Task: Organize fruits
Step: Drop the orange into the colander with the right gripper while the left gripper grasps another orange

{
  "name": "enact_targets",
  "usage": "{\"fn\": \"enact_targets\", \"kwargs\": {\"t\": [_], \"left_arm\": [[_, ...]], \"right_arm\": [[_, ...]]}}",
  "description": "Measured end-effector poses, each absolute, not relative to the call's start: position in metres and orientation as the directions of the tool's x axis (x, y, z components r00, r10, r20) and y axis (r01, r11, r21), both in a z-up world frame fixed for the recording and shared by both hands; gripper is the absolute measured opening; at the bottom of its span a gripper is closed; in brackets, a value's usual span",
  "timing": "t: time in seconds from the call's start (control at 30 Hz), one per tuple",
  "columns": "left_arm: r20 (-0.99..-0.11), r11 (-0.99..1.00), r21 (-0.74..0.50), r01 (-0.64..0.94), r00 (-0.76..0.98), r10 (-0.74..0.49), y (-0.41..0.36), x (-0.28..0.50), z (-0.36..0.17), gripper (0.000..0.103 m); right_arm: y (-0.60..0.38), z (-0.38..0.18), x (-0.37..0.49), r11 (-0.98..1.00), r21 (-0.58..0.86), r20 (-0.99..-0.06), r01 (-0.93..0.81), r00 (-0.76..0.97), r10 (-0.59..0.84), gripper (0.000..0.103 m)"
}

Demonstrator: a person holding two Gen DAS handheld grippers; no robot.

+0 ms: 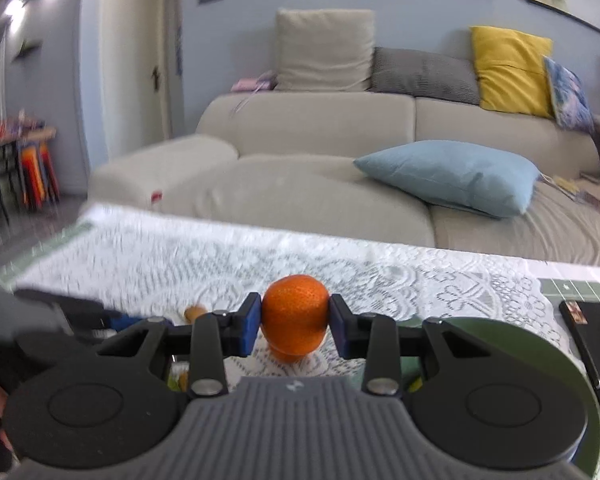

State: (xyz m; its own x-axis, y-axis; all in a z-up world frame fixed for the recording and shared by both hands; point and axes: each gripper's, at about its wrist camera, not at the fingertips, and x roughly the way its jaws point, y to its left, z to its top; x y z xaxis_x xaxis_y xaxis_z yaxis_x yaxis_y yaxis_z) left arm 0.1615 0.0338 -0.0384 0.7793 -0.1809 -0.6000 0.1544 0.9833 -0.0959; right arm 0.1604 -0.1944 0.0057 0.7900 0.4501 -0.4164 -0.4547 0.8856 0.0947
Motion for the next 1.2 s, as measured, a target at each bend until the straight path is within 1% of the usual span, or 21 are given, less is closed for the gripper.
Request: {"fn": "enact_targets", "kwargs": {"t": [0.07, 0.13, 0.17, 0.37, 0.63, 0.7, 0.83, 1.03, 1.2], "left_arm": [[-0.603, 0.981, -0.088, 0.171, 0.775, -0.189, 0.026, 0.167, -0.038, 0.052], [-0.605, 0.980, -0.081, 0.184, 0.772, -0.195, 0.020, 0.173, -0.039, 0.057], [-0.607, 0.979, -0.078, 0.191, 0.770, -0.198, 0.016, 0.176, -0.039, 0.058], [-0.630, 0.973, -0.031, 0.227, 0.752, -0.196, -0.009, 0.200, -0.047, 0.062], [-0.667, 0.976, -0.005, 0.216, 0.727, -0.164, -0.017, 0.222, -0.062, 0.063], [-0.670, 0.977, -0.004, 0.214, 0.724, -0.162, -0.017, 0.226, -0.063, 0.063], [-0.673, 0.976, -0.009, 0.216, 0.721, -0.165, -0.017, 0.230, -0.064, 0.063], [-0.679, 0.977, -0.005, 0.215, 0.717, -0.161, -0.019, 0.236, -0.068, 0.063], [-0.676, 0.979, -0.005, 0.204, 0.720, -0.154, -0.019, 0.241, -0.069, 0.063]], "right_arm": [[-0.207, 0.010, 0.162, 0.895, 0.113, -0.407, -0.431, 0.802, 0.438, 0.034], [-0.219, 0.013, 0.164, 0.902, 0.132, -0.408, -0.412, 0.806, 0.428, 0.034], [-0.224, 0.012, 0.166, 0.904, 0.137, -0.413, -0.405, 0.806, 0.424, 0.034], [-0.253, 0.000, 0.181, 0.922, 0.187, -0.483, -0.339, 0.786, 0.386, 0.034], [-0.282, -0.017, 0.185, 0.907, 0.270, -0.565, -0.322, 0.711, 0.420, 0.034], [-0.284, -0.021, 0.183, 0.910, 0.260, -0.586, -0.323, 0.696, 0.415, 0.034], [-0.283, -0.031, 0.182, 0.940, 0.174, -0.645, -0.294, 0.687, 0.335, 0.034], [-0.284, -0.042, 0.178, 0.929, 0.175, -0.685, -0.326, 0.637, 0.353, 0.034], [-0.279, -0.045, 0.178, 0.936, 0.134, -0.701, -0.325, 0.637, 0.321, 0.035]]}}
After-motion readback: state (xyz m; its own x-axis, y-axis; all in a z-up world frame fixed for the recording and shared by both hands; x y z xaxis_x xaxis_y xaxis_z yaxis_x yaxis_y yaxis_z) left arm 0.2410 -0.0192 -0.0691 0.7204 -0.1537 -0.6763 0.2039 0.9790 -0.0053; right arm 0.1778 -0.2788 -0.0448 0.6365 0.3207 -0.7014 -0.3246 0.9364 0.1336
